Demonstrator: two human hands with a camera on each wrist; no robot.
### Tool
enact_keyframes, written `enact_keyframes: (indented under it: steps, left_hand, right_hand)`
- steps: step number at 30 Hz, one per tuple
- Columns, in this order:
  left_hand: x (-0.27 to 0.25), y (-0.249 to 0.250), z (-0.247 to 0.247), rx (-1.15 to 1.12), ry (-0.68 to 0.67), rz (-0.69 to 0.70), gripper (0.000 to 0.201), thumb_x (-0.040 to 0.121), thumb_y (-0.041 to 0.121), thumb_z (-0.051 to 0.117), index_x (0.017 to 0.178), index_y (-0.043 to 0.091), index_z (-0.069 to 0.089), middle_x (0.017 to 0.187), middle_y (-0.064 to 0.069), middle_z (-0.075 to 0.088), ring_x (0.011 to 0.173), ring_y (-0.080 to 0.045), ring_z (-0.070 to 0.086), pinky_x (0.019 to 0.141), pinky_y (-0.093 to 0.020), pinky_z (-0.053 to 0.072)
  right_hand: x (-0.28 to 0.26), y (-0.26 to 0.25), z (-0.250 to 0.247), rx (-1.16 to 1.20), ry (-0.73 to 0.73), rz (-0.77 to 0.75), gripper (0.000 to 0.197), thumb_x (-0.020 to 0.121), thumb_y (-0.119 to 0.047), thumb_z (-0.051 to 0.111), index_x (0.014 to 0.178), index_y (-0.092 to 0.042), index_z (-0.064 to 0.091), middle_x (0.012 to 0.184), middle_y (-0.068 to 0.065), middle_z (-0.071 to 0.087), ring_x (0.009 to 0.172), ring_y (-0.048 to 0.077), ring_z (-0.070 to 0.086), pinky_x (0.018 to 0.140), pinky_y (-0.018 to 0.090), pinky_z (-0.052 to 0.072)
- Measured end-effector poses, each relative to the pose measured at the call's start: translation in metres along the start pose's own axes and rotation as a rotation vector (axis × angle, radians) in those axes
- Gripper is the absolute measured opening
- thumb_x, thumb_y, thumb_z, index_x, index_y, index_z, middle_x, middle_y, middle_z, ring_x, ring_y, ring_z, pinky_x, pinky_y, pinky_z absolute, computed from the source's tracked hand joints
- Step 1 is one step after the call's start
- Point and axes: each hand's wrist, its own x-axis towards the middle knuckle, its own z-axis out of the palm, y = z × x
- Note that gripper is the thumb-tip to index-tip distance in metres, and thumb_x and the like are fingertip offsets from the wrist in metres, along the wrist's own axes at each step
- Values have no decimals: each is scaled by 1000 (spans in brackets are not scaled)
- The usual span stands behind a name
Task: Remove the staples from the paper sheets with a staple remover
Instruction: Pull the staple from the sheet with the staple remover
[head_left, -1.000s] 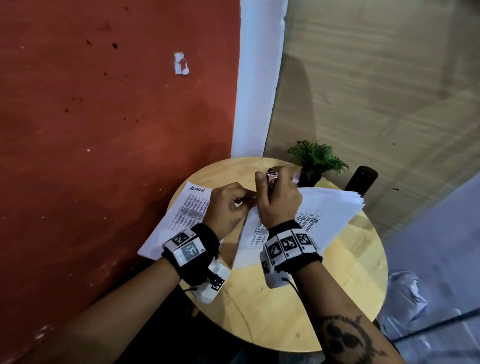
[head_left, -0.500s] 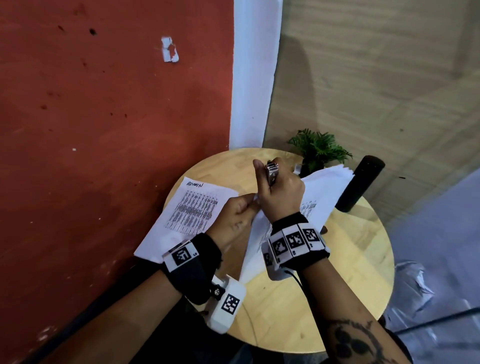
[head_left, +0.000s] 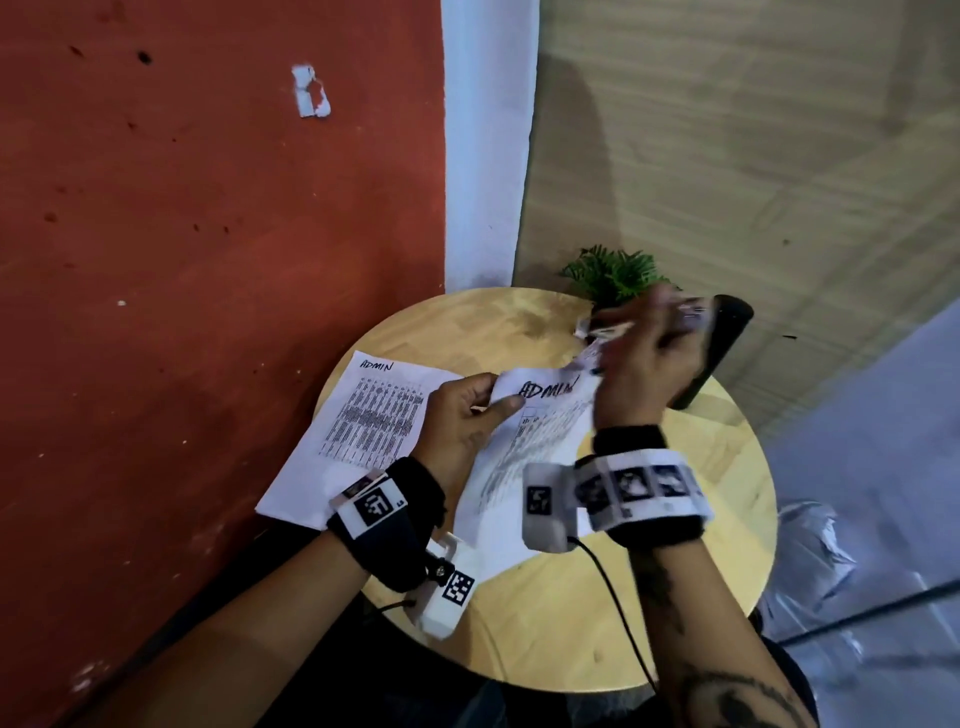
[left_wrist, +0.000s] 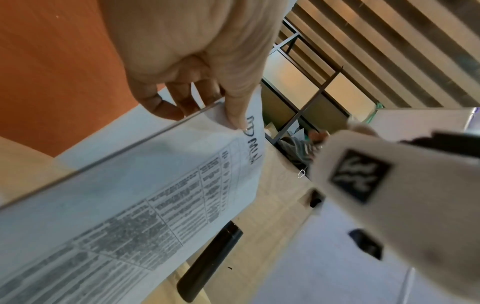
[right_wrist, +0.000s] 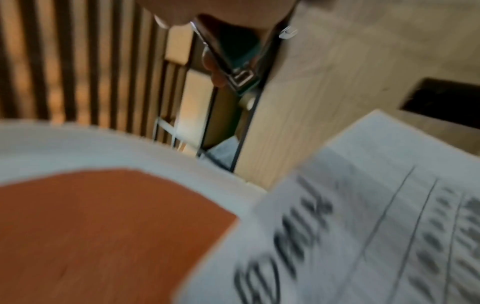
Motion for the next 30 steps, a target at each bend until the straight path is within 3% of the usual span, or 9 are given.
enact_keyframes:
  steps: [2, 4, 7, 10, 13, 16, 20, 27, 30]
  left_hand:
    - [-1, 2, 0, -5, 15, 9, 50, 78, 37, 67, 85, -11, 60, 77, -6, 52, 76, -13, 43, 69, -31, 35]
    - [0, 7, 0, -5, 22, 43, 55, 79, 40, 65, 87, -14, 57, 79, -7, 50, 78, -14, 43, 70, -31, 33]
    - [8, 21, 1, -43, 25, 81, 52, 82, 39, 59, 92, -11, 55, 84, -10, 52, 82, -17, 45, 73, -33, 34]
    - [14, 39, -1, -87, 4, 98, 47, 83, 37, 61, 95, -8, 58, 91, -11, 57, 89, -19, 50, 81, -37, 40]
    - [17, 52, -6, -88, -37, 118, 27, 83, 32, 63, 97, 9, 65, 97, -8, 65, 95, -18, 57, 93, -43, 44]
    - [18, 62, -12, -108, -66, 119, 15, 85, 23, 61, 97, 13, 63, 96, -6, 68, 93, -18, 60, 93, -42, 46]
    - [22, 67, -23, -224, -86, 84, 18, 85, 22, 61, 101, 18, 68, 105, -8, 70, 100, -25, 63, 95, -43, 48]
    - [30, 66, -47, -408, 28, -33, 13, 96, 8, 45, 102, 7, 57, 88, -1, 75, 84, -13, 70, 73, -28, 57]
    - [37, 46, -75, -352, 66, -207, 31, 85, 32, 57, 110, 13, 56, 103, 9, 70, 105, -10, 63, 93, -27, 48]
  right_hand:
    - [25, 7, -28, 79, 204, 89, 47, 77, -49, 58, 78, -2, 49, 66, 21, 57, 53, 20, 47, 56, 35, 39]
    - [35, 18, -61, 69, 226, 207, 44, 76, -42, 66, 78, -2, 49, 68, 21, 50, 55, 22, 46, 51, 29, 38]
    - [18, 37, -101, -115, -21, 432, 21, 86, -16, 65, 71, -16, 51, 56, 7, 51, 41, 14, 48, 44, 23, 38]
    - [1, 50, -116, -236, -298, 540, 3, 91, -9, 58, 93, -11, 59, 67, 6, 55, 38, 0, 49, 40, 21, 40]
    - [4, 61, -120, -201, -359, 629, 12, 87, -13, 63, 94, -12, 53, 60, 13, 52, 33, 13, 47, 31, 14, 31]
    - [12, 64, -120, -103, -480, 698, 52, 67, -32, 81, 107, -11, 54, 75, 18, 53, 51, 25, 47, 38, 22, 36]
    - [7, 65, -117, -129, -580, 799, 79, 33, -55, 89, 88, -8, 58, 59, 12, 54, 40, 18, 42, 37, 18, 28]
    - [-26, 59, -104, -166, -588, 735, 22, 82, -4, 66, 71, -4, 47, 47, 3, 43, 32, 5, 35, 32, 16, 25]
    - [-37, 68, -91, -163, -559, 696, 29, 83, 1, 64, 70, -8, 41, 58, 4, 31, 39, 7, 32, 38, 16, 30]
